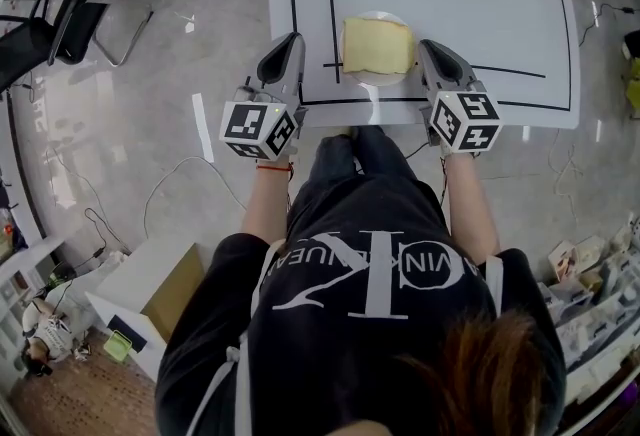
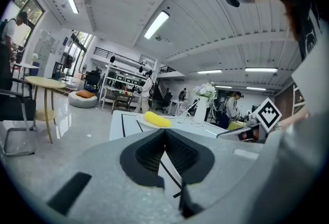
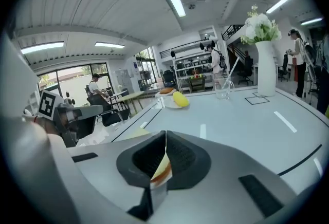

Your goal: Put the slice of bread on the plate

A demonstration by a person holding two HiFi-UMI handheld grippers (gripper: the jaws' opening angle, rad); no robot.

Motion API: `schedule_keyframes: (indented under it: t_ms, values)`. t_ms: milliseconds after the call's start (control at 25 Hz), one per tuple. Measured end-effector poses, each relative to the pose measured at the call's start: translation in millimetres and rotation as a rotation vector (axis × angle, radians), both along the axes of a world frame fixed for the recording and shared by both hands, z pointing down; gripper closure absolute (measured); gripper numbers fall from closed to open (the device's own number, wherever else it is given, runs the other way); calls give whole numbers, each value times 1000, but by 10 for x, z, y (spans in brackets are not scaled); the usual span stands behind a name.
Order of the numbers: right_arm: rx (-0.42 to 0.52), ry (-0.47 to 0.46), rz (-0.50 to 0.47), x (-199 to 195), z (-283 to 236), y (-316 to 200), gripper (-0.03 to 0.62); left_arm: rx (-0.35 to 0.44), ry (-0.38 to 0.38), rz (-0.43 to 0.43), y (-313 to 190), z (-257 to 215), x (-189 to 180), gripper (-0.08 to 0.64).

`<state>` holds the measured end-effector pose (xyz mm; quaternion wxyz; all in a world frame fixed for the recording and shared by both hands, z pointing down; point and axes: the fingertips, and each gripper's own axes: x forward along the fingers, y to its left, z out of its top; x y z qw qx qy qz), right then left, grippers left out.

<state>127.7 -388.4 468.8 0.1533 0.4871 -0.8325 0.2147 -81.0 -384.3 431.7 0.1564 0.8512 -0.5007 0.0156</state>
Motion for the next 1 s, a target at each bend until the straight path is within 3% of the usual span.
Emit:
schedule_keyframes:
  t_ms: [320, 640, 1000]
  values:
    - [164, -57, -15, 77, -483, -114, 591, 65, -16, -21, -110, -271, -20, 552]
    - [274, -83, -19, 164, -845, -197, 591, 133, -55, -47, -187, -536, -75, 552]
    - [369, -110, -27, 207, -1178, -261, 591, 208, -44, -82, -228, -886, -154, 552]
